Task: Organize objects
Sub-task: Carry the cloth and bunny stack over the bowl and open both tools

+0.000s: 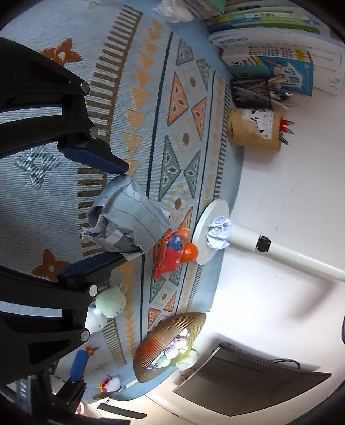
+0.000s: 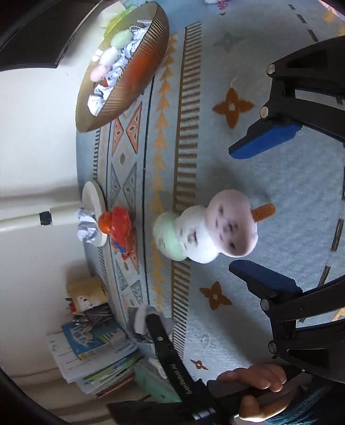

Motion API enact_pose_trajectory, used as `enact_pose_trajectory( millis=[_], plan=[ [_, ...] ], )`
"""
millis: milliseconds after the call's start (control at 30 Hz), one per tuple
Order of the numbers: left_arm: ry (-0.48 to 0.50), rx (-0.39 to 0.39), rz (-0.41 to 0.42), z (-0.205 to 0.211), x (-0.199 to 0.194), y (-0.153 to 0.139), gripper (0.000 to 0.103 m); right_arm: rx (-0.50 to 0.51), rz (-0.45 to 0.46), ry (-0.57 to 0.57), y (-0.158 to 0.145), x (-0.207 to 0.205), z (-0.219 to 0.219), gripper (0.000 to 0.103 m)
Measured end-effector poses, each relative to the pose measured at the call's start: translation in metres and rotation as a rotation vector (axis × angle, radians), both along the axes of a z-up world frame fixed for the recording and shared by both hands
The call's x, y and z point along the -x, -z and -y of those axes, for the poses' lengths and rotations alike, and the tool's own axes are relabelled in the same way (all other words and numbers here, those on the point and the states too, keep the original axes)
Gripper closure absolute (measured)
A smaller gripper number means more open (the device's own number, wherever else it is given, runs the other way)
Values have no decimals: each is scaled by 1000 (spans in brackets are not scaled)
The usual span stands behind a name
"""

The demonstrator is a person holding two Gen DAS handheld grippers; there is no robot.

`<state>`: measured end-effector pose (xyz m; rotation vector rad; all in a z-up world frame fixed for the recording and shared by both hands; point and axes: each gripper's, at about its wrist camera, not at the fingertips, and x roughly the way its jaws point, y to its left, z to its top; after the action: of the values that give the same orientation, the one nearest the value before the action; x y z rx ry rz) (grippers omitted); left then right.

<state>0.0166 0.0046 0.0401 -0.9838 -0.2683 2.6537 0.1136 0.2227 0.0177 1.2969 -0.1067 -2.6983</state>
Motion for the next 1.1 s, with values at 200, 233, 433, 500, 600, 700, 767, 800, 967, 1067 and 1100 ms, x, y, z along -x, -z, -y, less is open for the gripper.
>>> enact_pose_trajectory(
  millis=[200, 233, 433, 500, 600, 700, 767, 800, 967, 1067, 1100],
  plan=[
    [-2, -18, -2, 3, 0, 0, 46, -17, 43, -93, 10, 29, 12, 25],
    [-1, -18, -1, 3, 0, 0, 46, -12, 51, -98, 13, 34, 13, 25],
    [1, -16, 8, 3, 1, 2, 46, -32, 28, -121, 13, 35, 19, 43],
    [-1, -14, 9, 3, 1, 3, 46, -76, 12, -133, 14, 32, 27, 50],
    [-6, -8, 14, 2, 1, 3, 46, -163, -29, -131, 13, 25, 38, 51],
    [-20, 4, 14, 2, 2, 3, 46, -231, -89, -122, 9, 17, 46, 51],
    [-13, 29, 14, -4, 2, 1, 46, -242, -116, -104, 5, 13, 46, 51],
    [-4, 45, 9, -8, 1, -1, 46, -223, -123, -95, 3, 13, 41, 52],
    [101, 12, -53, -40, -6, -40, 46, 22, -171, -12, -38, 1, -20, 52],
    [183, -39, -115, -71, 1, -78, 46, 135, -262, 70, -84, -6, -71, 52],
    [215, -50, -137, -86, 6, -92, 46, 158, -300, 106, -101, -9, -91, 52]
  ],
)
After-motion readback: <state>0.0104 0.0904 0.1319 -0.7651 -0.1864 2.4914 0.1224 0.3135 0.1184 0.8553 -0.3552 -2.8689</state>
